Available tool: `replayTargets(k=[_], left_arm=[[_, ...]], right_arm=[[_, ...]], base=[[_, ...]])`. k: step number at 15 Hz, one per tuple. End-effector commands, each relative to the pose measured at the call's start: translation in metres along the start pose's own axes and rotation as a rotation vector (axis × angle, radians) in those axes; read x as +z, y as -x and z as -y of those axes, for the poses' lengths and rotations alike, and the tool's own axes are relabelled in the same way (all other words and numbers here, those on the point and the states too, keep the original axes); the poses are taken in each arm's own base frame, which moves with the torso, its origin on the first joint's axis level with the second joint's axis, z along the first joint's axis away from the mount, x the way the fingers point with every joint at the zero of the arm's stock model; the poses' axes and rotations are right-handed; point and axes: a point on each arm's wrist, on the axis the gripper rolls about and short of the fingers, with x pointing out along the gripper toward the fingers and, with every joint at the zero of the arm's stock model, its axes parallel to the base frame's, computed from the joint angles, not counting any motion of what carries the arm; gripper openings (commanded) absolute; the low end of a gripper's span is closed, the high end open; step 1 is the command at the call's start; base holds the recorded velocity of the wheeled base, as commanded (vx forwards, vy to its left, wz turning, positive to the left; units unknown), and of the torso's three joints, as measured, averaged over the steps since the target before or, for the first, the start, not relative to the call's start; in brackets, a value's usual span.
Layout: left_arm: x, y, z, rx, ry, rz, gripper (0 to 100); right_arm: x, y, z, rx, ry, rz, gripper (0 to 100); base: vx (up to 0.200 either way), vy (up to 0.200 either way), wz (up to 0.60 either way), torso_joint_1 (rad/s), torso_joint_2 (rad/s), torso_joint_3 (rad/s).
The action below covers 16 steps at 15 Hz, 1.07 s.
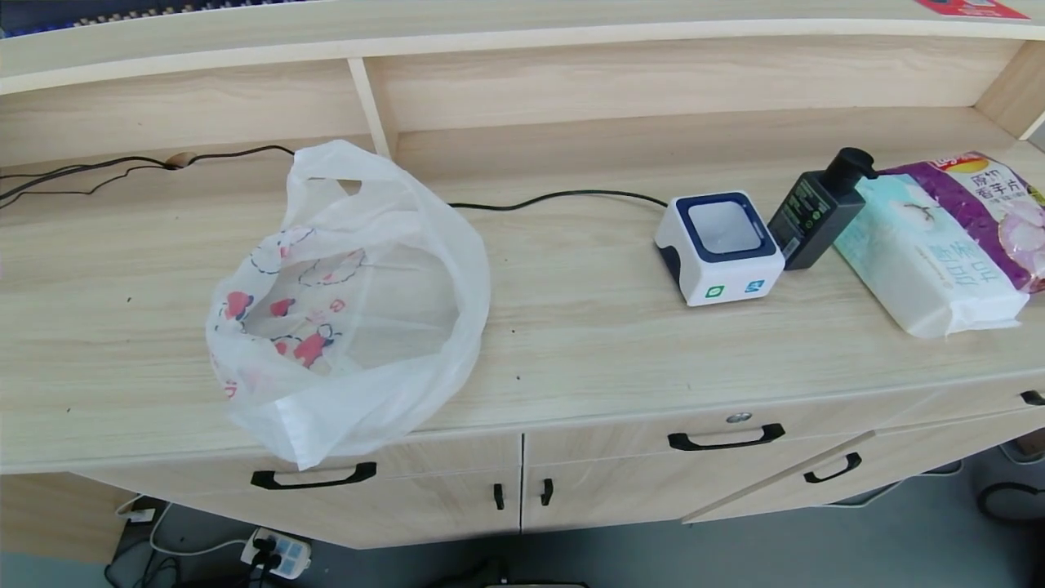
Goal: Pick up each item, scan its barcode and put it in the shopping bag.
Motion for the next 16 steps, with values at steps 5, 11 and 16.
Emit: replayTargets(k=[5,11,16], left_arm=[[0.0,0.0,0.0,-0.001,-0.013,0.0,100],[0.0,0.0,0.0,-0.001,-0.015,0.003,100],[0.0,0.0,0.0,-0.001,-0.056,0.004,100]], right_arm=[[0.126,-0.178,0.022,0.026,-0.107,0.12,100],[0.091,-0.257,0.027,0.131,-0.017,0.198,100],[0.074,-0.297,0.04,0.165,0.0,0.193,100]], base=[[0.0,0.0,0.0,0.0,0.0,0.0],[0.0,0.0,0.0,0.0,0.0,0.0],[0.0,0.0,0.0,0.0,0.0,0.0]])
